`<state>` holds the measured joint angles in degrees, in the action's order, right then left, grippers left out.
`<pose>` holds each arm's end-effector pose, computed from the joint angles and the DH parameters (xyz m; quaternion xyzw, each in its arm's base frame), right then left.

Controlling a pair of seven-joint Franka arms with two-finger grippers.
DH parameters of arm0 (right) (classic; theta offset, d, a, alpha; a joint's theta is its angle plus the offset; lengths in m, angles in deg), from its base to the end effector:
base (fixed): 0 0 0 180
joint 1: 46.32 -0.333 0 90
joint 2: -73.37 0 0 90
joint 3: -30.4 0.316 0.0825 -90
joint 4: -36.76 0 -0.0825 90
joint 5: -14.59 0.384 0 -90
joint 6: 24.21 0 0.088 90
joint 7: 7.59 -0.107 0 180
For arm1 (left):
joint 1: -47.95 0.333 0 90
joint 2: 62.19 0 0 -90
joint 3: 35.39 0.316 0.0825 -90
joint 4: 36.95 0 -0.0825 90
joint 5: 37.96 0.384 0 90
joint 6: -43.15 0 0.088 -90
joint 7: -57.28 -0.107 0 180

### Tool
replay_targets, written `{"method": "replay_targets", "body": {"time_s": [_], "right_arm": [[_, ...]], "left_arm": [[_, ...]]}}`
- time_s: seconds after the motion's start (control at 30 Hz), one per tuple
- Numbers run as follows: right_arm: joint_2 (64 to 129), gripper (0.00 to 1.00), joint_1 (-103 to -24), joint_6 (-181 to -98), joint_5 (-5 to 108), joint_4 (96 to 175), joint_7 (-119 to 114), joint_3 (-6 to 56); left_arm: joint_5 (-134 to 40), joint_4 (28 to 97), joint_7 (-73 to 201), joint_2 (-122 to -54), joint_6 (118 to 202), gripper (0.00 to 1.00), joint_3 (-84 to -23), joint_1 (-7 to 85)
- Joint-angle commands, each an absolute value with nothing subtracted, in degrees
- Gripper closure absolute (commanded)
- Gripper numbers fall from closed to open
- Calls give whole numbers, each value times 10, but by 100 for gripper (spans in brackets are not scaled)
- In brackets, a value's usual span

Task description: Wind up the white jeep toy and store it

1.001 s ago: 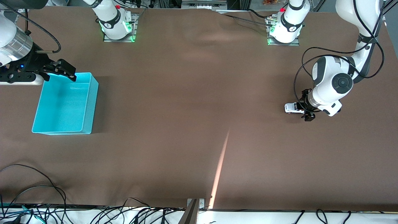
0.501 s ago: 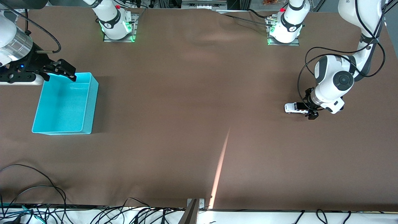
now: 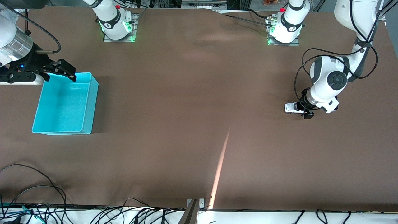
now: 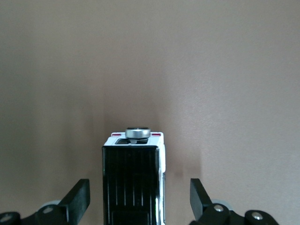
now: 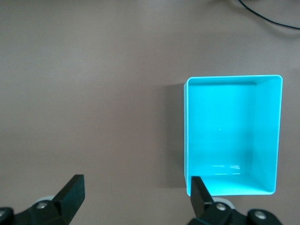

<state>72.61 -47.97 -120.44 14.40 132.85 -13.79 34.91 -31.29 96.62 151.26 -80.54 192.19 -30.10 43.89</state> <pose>0.5548 0.0598 0.5909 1.0000 -0.0002 0.0080 0.0013 0.5138 0.0102 0.1963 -0.7113 -0.7011 -0.0140 0.0480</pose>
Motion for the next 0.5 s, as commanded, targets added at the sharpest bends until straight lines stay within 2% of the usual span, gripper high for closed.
{"method": "replay_targets", "body": {"time_s": [0.0, 0.1, 0.23, 0.37, 0.47], "right_arm": [[732, 0, -480, -1201, 140, 1314, -139, 351], [732, 0, -480, -1201, 139, 1314, -139, 351], [732, 0, -480, -1201, 140, 1314, -139, 351], [732, 0, -480, -1201, 140, 1314, -139, 351], [732, 0, -481, -1201, 140, 1314, -139, 351]], "left_arm": [[-295, 971, 1523, -806, 1934, 25, -300, 437], [-295, 971, 1523, -807, 1934, 42, -300, 436], [-295, 971, 1523, -809, 1934, 58, -300, 437], [-295, 969, 1525, -808, 1934, 72, -300, 437], [-295, 968, 1524, -807, 1932, 78, -300, 436]]}}
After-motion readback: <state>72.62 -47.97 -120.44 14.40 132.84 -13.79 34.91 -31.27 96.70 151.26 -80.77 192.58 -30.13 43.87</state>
